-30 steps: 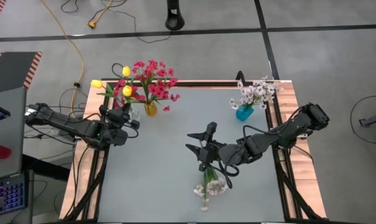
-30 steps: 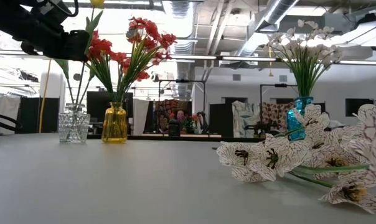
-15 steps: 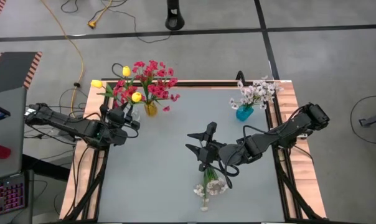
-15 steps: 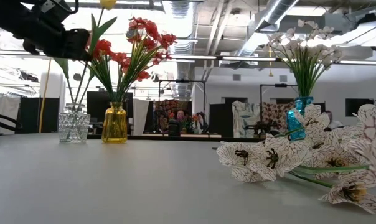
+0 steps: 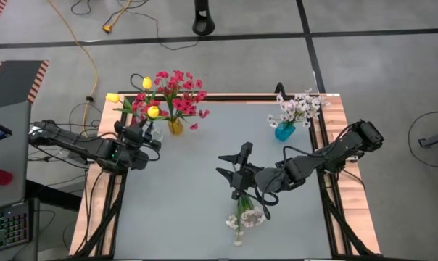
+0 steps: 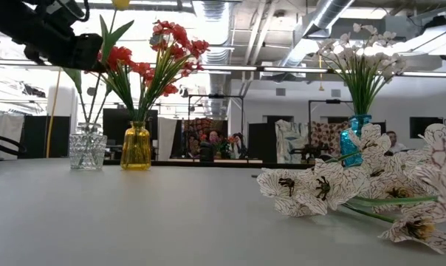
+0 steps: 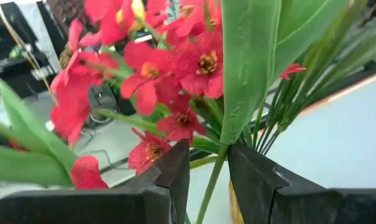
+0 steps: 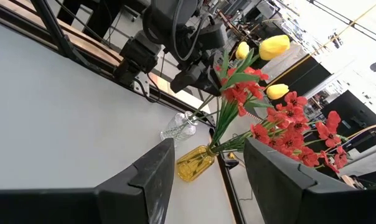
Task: Sort flowers into vase by color
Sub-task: Put the yellow tulip into the transparent vase
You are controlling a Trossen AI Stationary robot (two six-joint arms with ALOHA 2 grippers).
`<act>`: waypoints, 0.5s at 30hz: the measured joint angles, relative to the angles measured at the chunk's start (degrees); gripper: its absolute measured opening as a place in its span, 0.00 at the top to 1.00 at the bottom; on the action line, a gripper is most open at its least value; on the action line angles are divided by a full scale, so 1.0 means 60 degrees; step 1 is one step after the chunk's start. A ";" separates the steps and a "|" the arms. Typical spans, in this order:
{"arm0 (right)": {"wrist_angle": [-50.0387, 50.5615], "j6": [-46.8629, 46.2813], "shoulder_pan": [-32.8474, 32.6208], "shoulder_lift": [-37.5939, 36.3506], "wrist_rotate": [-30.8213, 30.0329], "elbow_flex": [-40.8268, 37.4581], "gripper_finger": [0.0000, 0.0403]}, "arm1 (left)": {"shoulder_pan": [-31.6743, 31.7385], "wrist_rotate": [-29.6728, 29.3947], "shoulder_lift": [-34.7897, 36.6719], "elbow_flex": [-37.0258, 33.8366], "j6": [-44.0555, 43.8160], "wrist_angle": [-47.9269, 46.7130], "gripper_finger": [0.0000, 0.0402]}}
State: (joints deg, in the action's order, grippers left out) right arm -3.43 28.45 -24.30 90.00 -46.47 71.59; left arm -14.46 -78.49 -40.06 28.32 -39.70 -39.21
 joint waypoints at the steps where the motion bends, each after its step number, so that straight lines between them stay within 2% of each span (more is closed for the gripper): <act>1: -0.0001 0.0000 0.0006 0.0000 0.0003 0.0000 0.46 | 0.0000 -0.0003 0.0002 0.0000 -0.0348 -0.0157 0.75; 8: 0.0000 -0.0004 0.0009 0.0000 0.0000 0.0000 0.46 | 0.0008 0.0115 0.0150 0.0000 -0.3528 -0.1671 0.70; 12: -0.0003 -0.0004 0.0005 0.0000 -0.0001 0.0000 0.46 | 0.0235 0.0933 0.0415 0.0000 -0.5979 -0.2952 0.69; 15: 0.0001 -0.0004 0.0005 0.0000 0.0001 0.0000 0.46 | 0.0397 0.1702 0.0593 0.0000 -0.6920 -0.3705 0.69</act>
State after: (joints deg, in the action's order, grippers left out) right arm -3.42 28.42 -24.27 90.00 -46.47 71.59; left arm -12.08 -68.28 -36.51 28.32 -81.22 -61.44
